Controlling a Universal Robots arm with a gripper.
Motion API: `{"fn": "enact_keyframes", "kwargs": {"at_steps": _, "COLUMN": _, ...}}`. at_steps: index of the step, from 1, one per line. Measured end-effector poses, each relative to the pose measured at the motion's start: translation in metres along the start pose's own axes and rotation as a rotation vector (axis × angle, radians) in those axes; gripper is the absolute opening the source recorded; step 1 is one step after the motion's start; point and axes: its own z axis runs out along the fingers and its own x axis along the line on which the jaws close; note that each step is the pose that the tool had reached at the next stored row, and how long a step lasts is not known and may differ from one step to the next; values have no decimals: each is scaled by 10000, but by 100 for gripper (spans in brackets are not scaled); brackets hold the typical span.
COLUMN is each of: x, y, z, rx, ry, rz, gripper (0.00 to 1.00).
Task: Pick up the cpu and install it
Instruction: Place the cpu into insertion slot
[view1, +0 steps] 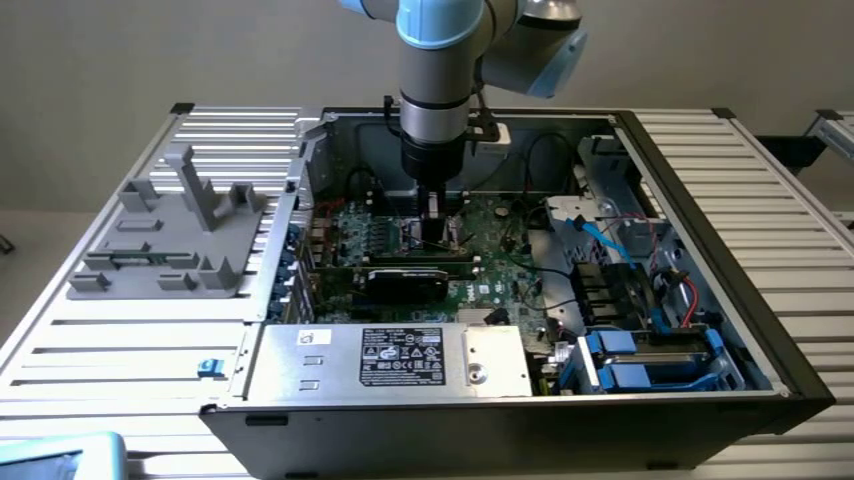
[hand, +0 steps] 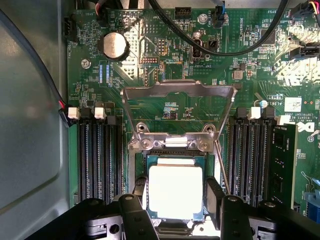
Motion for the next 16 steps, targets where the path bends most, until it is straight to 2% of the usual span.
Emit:
{"fn": "enact_keyframes", "kwargs": {"at_steps": 9, "x": 0, "y": 0, "z": 0, "rx": -1, "ry": 0, "rz": 0, "gripper": 55}}
{"fn": "enact_keyframes", "kwargs": {"at_steps": 12, "x": 0, "y": 0, "z": 0, "rx": -1, "ry": 0, "rz": 0, "gripper": 57}}
{"fn": "enact_keyframes", "kwargs": {"at_steps": 13, "x": 0, "y": 0, "z": 0, "rx": -1, "ry": 0, "rz": 0, "gripper": 64}}
{"fn": "enact_keyframes", "kwargs": {"at_steps": 16, "x": 0, "y": 0, "z": 0, "rx": -2, "ry": 1, "rz": 0, "gripper": 64}}
